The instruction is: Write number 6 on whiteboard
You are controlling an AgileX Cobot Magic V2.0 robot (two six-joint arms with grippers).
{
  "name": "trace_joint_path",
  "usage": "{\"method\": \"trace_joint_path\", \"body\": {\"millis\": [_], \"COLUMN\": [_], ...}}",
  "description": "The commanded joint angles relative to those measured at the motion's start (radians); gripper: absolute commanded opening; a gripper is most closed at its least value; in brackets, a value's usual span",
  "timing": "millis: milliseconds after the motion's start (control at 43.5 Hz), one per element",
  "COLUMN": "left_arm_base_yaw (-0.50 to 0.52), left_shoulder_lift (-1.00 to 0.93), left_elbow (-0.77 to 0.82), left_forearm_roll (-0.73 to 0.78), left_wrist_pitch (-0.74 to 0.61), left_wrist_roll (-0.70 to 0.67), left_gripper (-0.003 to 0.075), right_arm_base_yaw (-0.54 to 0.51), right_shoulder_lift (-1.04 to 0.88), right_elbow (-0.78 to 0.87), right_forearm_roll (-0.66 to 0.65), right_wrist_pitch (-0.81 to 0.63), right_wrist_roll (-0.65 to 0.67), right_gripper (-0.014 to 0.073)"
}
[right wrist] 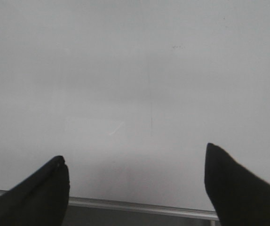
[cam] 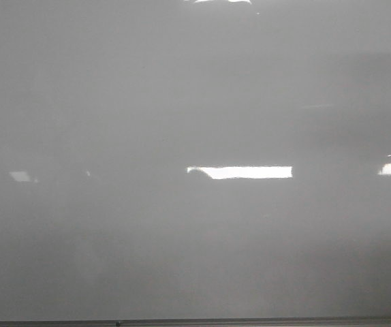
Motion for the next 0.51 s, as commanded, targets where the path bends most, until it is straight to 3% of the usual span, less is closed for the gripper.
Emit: {"method": "trace_joint_path", "body": {"millis": [0,483], "left_arm_base_yaw": [-0.007,0.054], "left_shoulder_lift": [0.059,0.361], "left_elbow": [-0.058,-0.203], "left_forearm_roll": [-0.01,-0.01], "left_wrist_pitch": [-0.116,-0.178], "left_wrist_roll": [-0.015,-0.015], "left_gripper": [0.0554,0.0554], "right_arm_base_yaw": [-0.008,-0.008], "right_shoulder_lift": [0.004,0.004], "right_elbow": [-0.027,-0.027], "right_forearm_roll": [-0.011,-0.011], "right_wrist_pitch": [-0.071,-0.071], "right_wrist_roll": [-0.004,-0.004], "right_gripper": [0.061,0.061]}}
